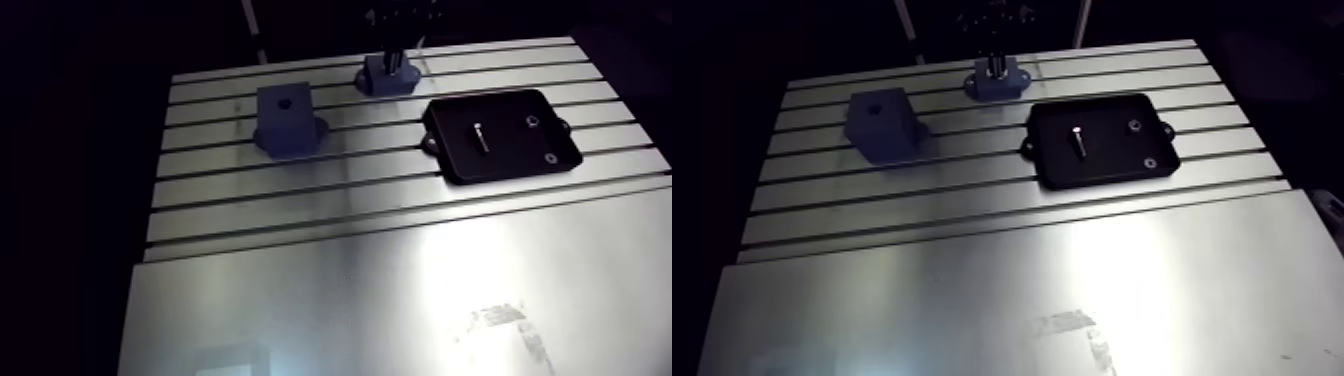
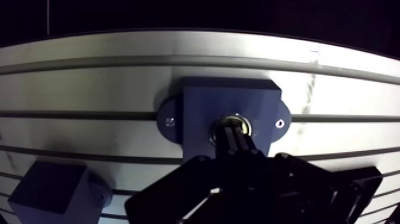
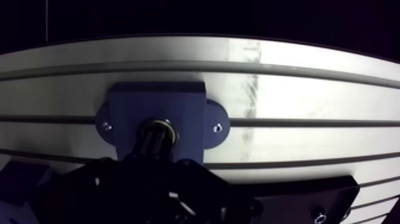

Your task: Pick up the bearing and press it into the housing until flush.

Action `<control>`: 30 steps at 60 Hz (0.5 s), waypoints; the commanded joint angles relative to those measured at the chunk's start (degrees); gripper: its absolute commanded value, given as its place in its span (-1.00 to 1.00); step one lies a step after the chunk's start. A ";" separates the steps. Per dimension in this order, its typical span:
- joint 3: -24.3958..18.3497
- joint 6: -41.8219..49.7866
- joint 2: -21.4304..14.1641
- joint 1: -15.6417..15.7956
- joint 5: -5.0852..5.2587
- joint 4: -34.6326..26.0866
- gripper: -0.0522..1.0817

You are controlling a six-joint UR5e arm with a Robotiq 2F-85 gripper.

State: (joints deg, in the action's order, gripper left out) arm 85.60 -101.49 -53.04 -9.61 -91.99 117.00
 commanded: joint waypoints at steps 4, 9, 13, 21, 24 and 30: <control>-0.22 -0.15 -1.42 -0.06 -0.24 0.02 0.99; -0.15 -0.23 -1.88 -0.06 -0.25 -0.05 0.99; -0.06 -0.32 -2.49 -0.06 -0.25 -0.05 0.99; -0.19 -0.51 -4.38 -0.15 0.10 -2.30 0.08; -0.52 -0.51 -4.83 -0.15 0.10 -4.51 -0.63; -1.81 -0.51 -7.03 -0.23 0.18 -11.10 -0.91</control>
State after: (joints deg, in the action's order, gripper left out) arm 85.16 -101.89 -56.94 -9.72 -91.98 113.91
